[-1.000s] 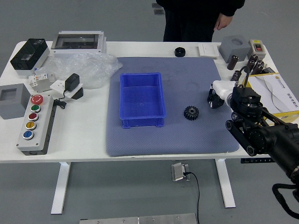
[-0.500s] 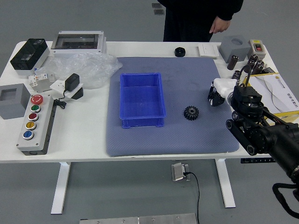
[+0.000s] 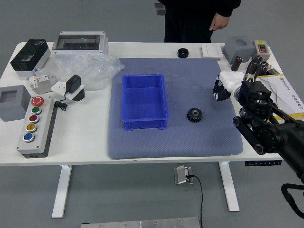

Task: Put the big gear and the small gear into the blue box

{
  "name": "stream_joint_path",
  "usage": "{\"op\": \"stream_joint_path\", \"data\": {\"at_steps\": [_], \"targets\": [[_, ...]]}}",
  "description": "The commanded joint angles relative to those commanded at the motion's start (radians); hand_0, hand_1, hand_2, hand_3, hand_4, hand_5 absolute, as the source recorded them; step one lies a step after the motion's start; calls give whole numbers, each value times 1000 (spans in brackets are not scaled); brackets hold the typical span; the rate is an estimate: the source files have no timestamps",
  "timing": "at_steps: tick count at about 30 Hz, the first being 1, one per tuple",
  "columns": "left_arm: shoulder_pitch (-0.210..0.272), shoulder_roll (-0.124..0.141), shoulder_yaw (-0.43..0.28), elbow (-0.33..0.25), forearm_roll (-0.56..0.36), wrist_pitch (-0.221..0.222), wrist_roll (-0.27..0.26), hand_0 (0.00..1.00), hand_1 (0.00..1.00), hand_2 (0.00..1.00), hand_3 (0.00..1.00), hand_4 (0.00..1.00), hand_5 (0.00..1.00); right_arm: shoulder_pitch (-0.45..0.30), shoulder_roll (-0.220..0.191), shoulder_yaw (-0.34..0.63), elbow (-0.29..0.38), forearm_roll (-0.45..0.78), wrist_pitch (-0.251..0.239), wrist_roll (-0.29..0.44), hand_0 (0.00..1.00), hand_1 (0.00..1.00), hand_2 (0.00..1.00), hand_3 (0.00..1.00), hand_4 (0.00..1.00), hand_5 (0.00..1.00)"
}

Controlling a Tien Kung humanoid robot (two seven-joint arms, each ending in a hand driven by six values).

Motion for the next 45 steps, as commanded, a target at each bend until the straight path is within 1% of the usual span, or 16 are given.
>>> {"op": "stream_joint_path", "data": {"at_steps": [6,11,16,20,24,30,35,36,41,42,45], "targets": [[-1,5,-1,0,-4,1,0,827,787,777,761,666,376,5,-20,-3,106,0,9,-10,582,462,479,537,547,114],[-1,9,-3,0,-5,1,0,827,787,777,761,666,376,12,-23,-14,206,0,17,-19,582,462,479,537,547,114],[0,11,-5,0,-5,1,1,826,787,777,760,665,376,25,-9,-37,297,0,24,-23,588,467,477,539,537,105],[1,11,-8,0,-4,1,2,826,787,777,760,666,376,41,19,-61,336,0,28,-23,592,465,477,535,539,103],[0,11,-8,0,-4,1,2,827,787,777,760,666,375,56,58,-83,347,0,29,-24,592,465,479,534,535,101],[0,11,-9,0,-2,0,3,826,786,777,760,666,377,67,134,-128,339,0,25,-22,592,465,479,533,534,100],[0,10,-8,0,-1,-1,3,826,786,777,760,666,377,67,177,-162,330,0,30,-19,592,465,479,533,534,100],[0,10,-8,0,-1,-1,4,827,786,777,760,666,376,67,185,-168,327,0,35,-17,547,460,493,615,569,216],[1,8,-10,0,2,-1,5,827,786,777,760,666,376,68,201,-175,315,0,68,-12,547,460,493,615,569,216],[1,8,-11,0,3,-2,5,827,786,777,760,666,376,68,202,-175,313,1,74,-11,596,531,658,872,824,432],[1,8,-13,0,5,-2,6,827,786,777,760,666,376,69,204,-172,307,3,84,-10,596,531,658,872,824,432]]}}
